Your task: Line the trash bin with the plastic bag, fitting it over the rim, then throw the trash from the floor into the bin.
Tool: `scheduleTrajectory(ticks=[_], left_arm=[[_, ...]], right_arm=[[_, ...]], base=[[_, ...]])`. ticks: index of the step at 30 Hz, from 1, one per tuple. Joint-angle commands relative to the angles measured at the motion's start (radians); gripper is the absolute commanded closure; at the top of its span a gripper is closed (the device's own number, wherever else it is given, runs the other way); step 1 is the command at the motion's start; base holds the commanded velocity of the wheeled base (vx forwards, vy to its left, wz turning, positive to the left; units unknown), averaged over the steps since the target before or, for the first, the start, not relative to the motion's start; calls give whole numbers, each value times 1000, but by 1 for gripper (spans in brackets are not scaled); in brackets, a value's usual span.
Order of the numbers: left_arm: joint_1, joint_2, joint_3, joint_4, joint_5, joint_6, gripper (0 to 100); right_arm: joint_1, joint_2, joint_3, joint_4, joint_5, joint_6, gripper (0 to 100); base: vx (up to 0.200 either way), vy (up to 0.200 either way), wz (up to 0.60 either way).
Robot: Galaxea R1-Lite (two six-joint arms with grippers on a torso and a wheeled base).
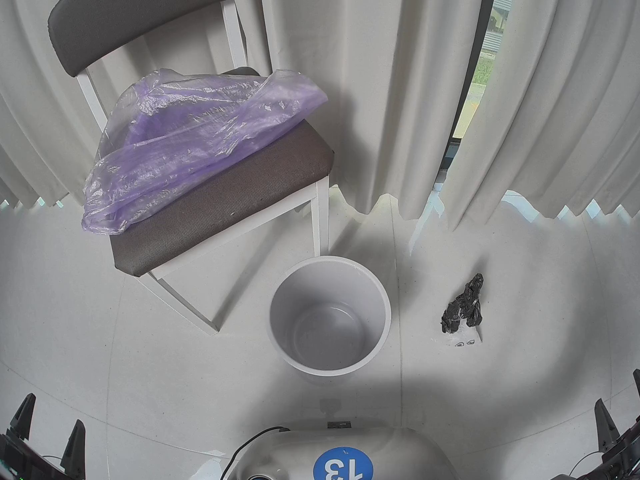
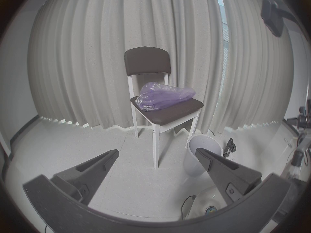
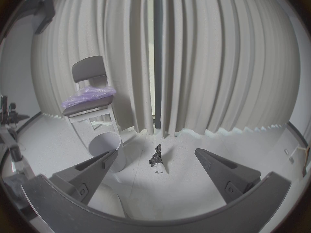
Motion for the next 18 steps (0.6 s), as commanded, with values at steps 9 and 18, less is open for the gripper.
scheduleTrajectory(ticks=[9,18], left_arm=[[0,-16,18,-5,-44,96,0],[0,-16,18,-17,-35,15,0]], right_arm=[[-1,-13,18,-1,44,-99,0],[0,-13,18,-44,53,-18,0]], base=[[0,0,0],[0,0,0]])
